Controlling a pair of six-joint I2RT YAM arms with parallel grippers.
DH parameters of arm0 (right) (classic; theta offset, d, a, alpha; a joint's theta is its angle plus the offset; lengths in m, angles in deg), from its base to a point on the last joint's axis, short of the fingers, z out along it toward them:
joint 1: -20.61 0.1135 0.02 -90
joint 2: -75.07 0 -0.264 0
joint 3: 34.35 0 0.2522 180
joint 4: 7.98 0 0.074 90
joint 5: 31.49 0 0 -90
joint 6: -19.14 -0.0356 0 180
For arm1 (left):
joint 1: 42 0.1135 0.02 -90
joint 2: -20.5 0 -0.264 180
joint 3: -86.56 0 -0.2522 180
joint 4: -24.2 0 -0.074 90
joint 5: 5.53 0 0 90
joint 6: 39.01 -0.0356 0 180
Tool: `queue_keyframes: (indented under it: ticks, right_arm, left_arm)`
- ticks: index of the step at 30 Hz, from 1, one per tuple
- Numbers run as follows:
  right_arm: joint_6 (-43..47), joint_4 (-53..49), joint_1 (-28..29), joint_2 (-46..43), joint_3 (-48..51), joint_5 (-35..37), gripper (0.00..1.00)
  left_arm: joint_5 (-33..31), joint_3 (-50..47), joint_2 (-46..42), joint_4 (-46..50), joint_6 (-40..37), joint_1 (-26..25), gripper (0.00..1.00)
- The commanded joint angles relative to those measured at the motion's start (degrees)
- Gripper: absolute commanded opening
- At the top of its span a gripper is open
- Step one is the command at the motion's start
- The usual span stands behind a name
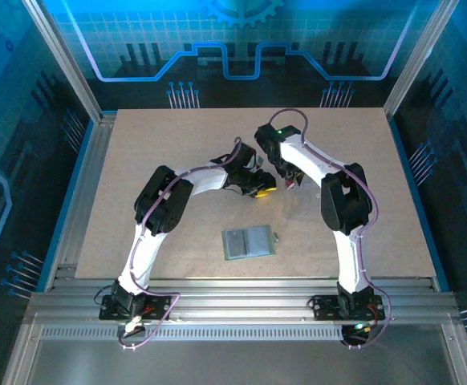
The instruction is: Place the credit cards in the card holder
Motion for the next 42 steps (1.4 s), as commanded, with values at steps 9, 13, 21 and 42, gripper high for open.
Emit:
queue_keyframes:
  ticks: [9,13,21,42]
  right_arm:
    - [0.8,-3.1,-0.5,-1.5,-2.1,1.3,0.13]
    - [0.7,-3.5,-0.5,-1.5,-2.5,1.4,0.13]
    - [0.7,-4.1,-0.7,-2.0,-2.7,1.8,0.12]
    - [-1.6,4.6,-9.9,-11.6,6.6,-30.7,0.39]
  left_arm:
    - [1.7,-1.2,0.2,-0.9,1.1,0.4,0.40]
    - [1.7,-1.2,0.2,-0.9,1.1,0.5,0.40]
    - [1.8,-0.9,0.3,-0.8,1.1,0.5,0.40]
    - [3.7,1.5,-1.6,0.2,1.1,0.7,0.34]
